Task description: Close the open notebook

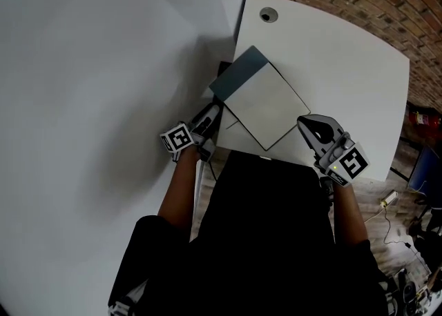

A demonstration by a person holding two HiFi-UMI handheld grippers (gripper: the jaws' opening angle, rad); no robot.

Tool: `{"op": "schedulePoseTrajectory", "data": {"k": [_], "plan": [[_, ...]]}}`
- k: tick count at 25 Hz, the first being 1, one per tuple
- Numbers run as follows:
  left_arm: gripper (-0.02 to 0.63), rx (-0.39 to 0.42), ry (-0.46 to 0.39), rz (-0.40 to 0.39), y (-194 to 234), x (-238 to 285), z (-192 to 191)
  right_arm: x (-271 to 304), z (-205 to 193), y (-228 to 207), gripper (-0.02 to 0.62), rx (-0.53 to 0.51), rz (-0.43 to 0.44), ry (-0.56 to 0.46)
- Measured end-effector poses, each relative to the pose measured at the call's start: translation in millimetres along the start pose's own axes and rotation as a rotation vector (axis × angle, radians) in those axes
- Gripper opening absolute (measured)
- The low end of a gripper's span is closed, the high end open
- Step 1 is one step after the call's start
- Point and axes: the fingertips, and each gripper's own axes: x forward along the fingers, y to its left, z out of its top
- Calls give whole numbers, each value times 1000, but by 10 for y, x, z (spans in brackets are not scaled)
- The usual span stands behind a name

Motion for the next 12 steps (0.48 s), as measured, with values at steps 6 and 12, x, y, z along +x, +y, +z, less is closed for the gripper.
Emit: {"op": "schedulePoseTrajectory", "data": {"k": [6, 12], "plan": [[179, -242, -118, -61, 269, 183, 182, 72, -23, -126, 6, 25, -46, 27], [163, -336, -192, -64, 466, 347, 319, 93, -88, -208, 6, 53, -79, 44]]}}
